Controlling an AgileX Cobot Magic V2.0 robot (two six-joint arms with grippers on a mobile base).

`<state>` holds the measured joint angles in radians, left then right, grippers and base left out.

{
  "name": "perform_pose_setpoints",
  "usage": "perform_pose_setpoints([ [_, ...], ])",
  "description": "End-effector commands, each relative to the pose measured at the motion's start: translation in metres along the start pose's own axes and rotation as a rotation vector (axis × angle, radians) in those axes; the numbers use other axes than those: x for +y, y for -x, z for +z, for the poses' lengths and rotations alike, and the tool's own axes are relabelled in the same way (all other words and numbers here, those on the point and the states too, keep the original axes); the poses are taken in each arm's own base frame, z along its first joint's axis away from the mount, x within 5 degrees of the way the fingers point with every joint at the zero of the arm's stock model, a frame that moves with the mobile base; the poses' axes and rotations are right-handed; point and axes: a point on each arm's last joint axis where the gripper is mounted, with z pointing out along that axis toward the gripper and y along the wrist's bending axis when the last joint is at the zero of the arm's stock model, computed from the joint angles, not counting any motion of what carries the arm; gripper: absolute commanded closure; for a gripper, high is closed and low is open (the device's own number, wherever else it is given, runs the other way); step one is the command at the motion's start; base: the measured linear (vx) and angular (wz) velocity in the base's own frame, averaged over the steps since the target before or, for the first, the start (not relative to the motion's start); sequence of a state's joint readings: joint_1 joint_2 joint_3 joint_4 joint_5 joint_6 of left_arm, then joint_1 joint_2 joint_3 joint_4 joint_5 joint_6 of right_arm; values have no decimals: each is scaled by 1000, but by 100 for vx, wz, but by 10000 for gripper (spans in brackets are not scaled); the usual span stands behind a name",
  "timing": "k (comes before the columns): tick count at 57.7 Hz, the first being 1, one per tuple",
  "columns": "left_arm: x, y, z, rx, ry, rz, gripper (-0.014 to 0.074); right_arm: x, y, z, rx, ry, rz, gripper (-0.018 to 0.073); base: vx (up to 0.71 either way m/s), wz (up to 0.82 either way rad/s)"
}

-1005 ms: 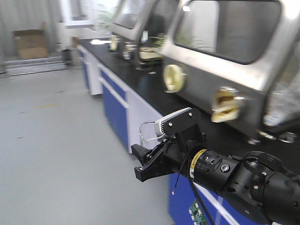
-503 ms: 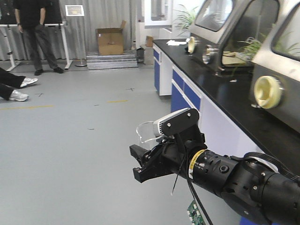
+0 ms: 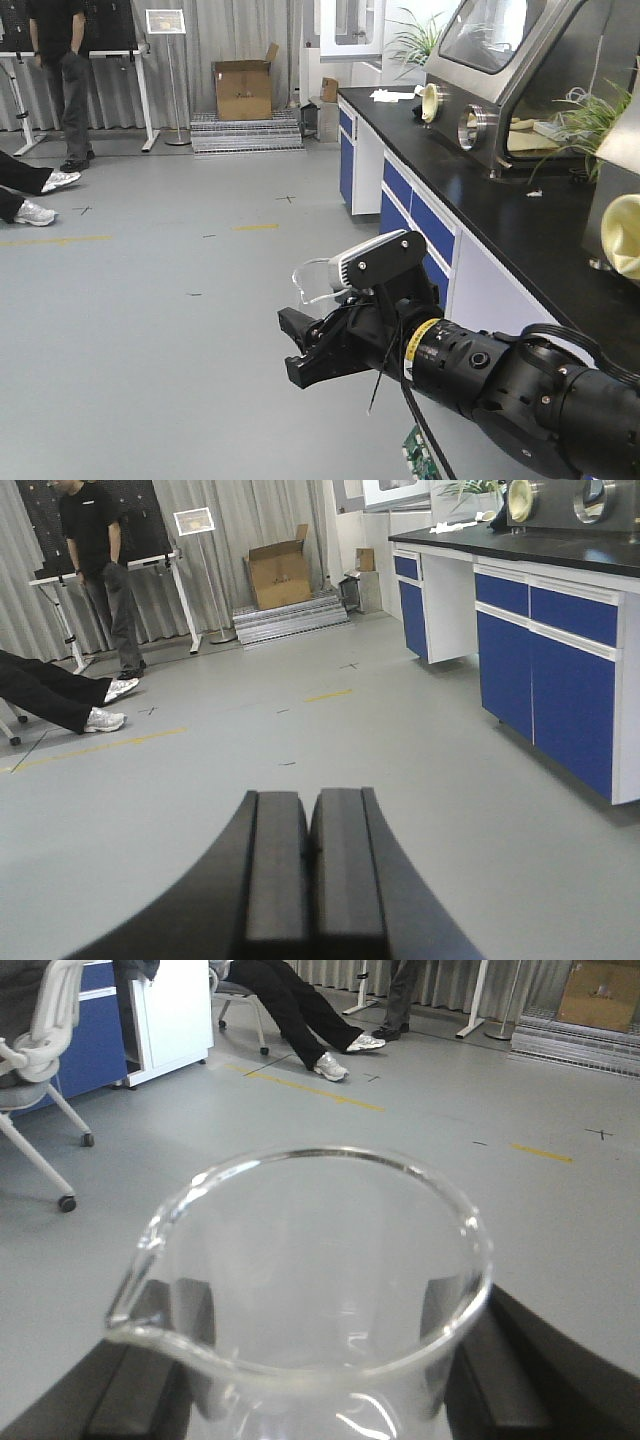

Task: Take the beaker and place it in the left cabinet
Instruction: 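Drive the base away from the bench carrying the beaker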

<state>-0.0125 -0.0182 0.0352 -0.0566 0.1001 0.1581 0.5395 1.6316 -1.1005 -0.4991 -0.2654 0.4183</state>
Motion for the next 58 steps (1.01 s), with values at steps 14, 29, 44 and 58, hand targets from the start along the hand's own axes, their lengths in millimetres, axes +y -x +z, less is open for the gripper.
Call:
perform_pose_setpoints([
  [14, 2, 14, -2, -109, 13, -7, 603, 1, 31, -11, -143, 22, 0, 414, 46, 2],
  [29, 2, 14, -2, -109, 13, -7, 603, 1, 31, -11, -143, 22, 0, 414, 50, 14],
  [44, 2, 14, -2, -109, 13, -7, 603, 1, 31, -11, -143, 22, 0, 414, 51, 20],
  [58, 2, 14, -2, -109, 13, -7, 603, 1, 31, -11, -143, 22, 0, 414, 52, 14],
])
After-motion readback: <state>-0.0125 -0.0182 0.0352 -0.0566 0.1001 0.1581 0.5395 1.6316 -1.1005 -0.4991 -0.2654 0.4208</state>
